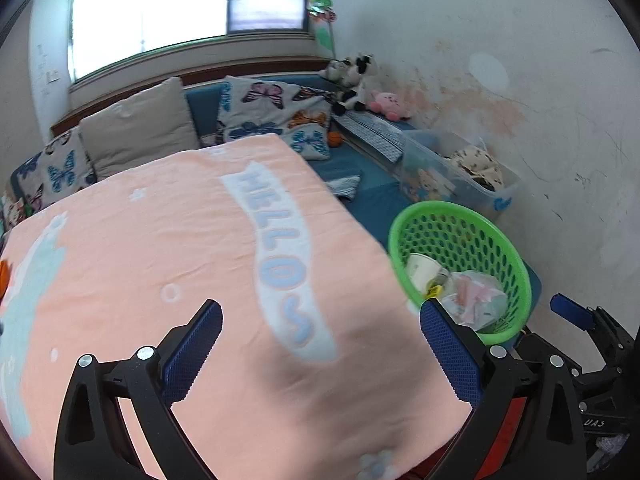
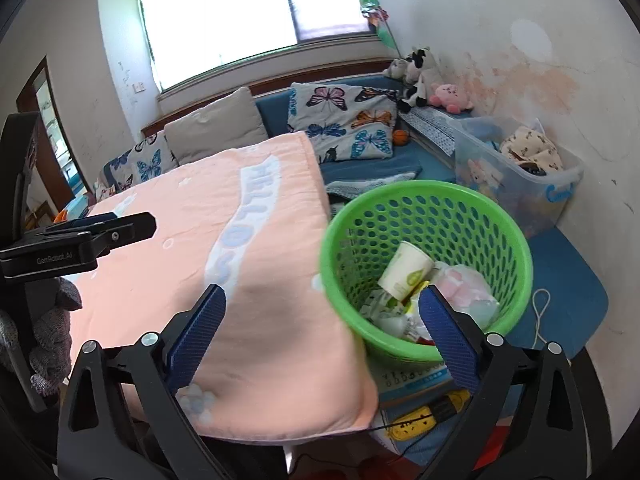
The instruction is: Collect trash
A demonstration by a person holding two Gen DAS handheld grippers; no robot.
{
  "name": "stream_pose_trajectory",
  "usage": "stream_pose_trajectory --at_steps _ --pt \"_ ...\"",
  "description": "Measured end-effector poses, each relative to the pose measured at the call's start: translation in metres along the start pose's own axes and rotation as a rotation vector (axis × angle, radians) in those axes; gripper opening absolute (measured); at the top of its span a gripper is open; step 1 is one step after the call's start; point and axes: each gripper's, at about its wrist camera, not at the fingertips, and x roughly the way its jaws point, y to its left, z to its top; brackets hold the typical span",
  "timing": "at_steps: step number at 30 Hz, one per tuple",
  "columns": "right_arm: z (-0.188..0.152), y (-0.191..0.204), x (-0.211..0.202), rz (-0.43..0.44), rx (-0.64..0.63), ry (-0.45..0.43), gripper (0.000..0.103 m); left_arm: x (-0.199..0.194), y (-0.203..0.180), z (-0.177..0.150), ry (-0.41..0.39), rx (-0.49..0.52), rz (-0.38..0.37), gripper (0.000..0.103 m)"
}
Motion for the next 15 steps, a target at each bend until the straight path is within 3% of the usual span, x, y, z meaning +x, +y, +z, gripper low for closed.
stream_pose_trajectory --at_steps 15 --pt "-0.009 0.035 -0.006 0.035 -0.005 0.001 0.098 -0.046 0.051 -0.045 -0.057 -0.078 0.118 0.096"
